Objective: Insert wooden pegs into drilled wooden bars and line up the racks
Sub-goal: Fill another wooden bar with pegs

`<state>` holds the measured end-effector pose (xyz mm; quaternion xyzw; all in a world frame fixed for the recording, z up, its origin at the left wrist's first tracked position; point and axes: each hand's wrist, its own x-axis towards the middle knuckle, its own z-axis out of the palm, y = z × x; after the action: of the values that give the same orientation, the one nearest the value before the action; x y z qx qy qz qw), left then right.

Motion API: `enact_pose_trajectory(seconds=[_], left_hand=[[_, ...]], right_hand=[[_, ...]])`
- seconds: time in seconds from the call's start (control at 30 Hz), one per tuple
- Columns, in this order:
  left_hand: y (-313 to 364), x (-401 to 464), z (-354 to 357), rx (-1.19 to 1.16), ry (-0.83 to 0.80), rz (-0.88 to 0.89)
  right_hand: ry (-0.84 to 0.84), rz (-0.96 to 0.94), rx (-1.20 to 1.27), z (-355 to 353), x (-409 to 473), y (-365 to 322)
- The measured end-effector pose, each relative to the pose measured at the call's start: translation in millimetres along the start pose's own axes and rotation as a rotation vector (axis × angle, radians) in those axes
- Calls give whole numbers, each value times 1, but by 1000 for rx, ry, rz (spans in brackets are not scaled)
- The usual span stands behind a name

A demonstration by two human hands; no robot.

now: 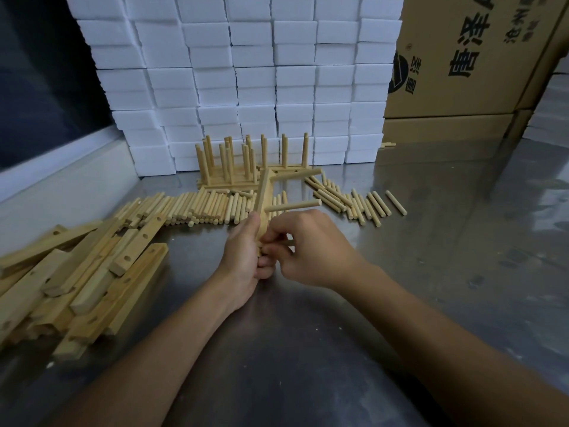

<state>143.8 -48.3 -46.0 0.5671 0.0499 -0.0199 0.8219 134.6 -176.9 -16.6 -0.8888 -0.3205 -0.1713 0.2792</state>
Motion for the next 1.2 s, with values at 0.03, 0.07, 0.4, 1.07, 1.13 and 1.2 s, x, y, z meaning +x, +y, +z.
enact_pose_trajectory(seconds=[0.03,0.07,0.4,1.07,1.13,1.2], left_hand=[[0,0,0,4,6,9],[-1,0,0,11,10,21],[-5,0,2,207,40,147],[-8,-4,9,503,188,274],[-7,-6,11,505,183,260],[-7,-5,11,505,189,256]], right_hand=[[-7,4,-7,0,0,-1],[-13,8,-15,0,1,-1],[2,11,-51,-1,1,-7],[43,418,385,5,3,-1],[41,468,488,6,2,1],[50,445,484,8,0,2]])
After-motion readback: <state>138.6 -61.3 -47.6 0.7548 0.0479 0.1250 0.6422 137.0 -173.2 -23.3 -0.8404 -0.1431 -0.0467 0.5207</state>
